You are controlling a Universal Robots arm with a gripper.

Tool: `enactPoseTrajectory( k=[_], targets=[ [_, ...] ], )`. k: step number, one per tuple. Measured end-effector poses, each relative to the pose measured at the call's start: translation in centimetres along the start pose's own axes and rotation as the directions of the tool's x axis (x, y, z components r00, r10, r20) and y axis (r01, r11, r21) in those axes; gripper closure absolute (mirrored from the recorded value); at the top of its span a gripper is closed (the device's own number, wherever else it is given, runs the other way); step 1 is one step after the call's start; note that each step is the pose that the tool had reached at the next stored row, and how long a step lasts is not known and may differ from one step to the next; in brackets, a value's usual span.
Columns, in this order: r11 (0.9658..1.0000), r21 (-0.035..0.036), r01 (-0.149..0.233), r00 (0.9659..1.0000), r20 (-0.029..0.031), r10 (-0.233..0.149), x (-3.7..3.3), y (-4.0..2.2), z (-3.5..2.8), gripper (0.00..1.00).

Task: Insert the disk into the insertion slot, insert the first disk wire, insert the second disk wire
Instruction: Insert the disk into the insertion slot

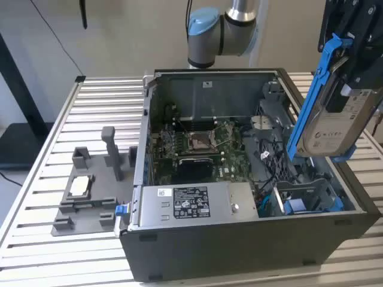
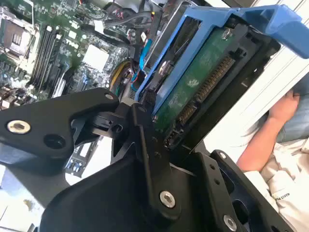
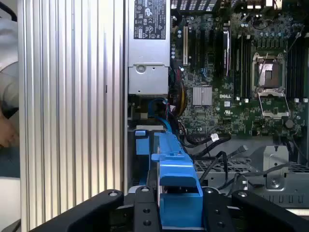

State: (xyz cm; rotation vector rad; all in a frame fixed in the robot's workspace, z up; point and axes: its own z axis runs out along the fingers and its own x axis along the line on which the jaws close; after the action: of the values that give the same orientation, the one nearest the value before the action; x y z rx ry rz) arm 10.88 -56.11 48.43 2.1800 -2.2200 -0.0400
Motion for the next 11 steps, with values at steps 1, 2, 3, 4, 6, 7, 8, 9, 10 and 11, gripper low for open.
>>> enactPoseTrajectory(
  k=[1, 2, 3, 4, 6, 7, 8, 9, 10, 11],
  targets=[
    [1.0000, 0.0000, 0.000, 1.0000, 0.0000, 0.000, 0.00, 0.00, 0.00, 0.67],
    [1.0000, 0.0000, 0.000, 1.0000, 0.0001, 0.000, 0.00, 0.00, 0.00, 0.67],
    [1.0000, 0.0000, 0.000, 1.0000, 0.0000, 0.000, 0.00, 0.00, 0.00, 0.67],
    [1.0000, 0.0000, 0.000, 1.0000, 0.0000, 0.000, 0.00, 0.00, 0.00, 0.67],
    [1.0000, 0.0000, 0.000, 1.0000, 0.0000, 0.000, 0.01, 0.00, 0.01, 0.67],
    [1.0000, 0.0000, 0.000, 1.0000, -0.0001, 0.000, 0.02, 0.00, 0.02, 0.67],
    [1.0000, 0.0000, 0.000, 1.0000, -0.0002, 0.000, 0.04, 0.00, 0.04, 0.67],
    [1.0000, -0.0002, 0.000, 1.0000, -0.0002, 0.000, 0.04, 0.00, 0.07, 0.67],
    [1.0000, -0.0006, 0.000, 1.0000, -0.0001, 0.000, 0.05, 0.00, 0.12, 0.67],
    [1.0000, -0.0011, 0.000, 1.0000, 0.0000, 0.000, 0.06, -0.01, 0.16, 0.67]
  ],
)
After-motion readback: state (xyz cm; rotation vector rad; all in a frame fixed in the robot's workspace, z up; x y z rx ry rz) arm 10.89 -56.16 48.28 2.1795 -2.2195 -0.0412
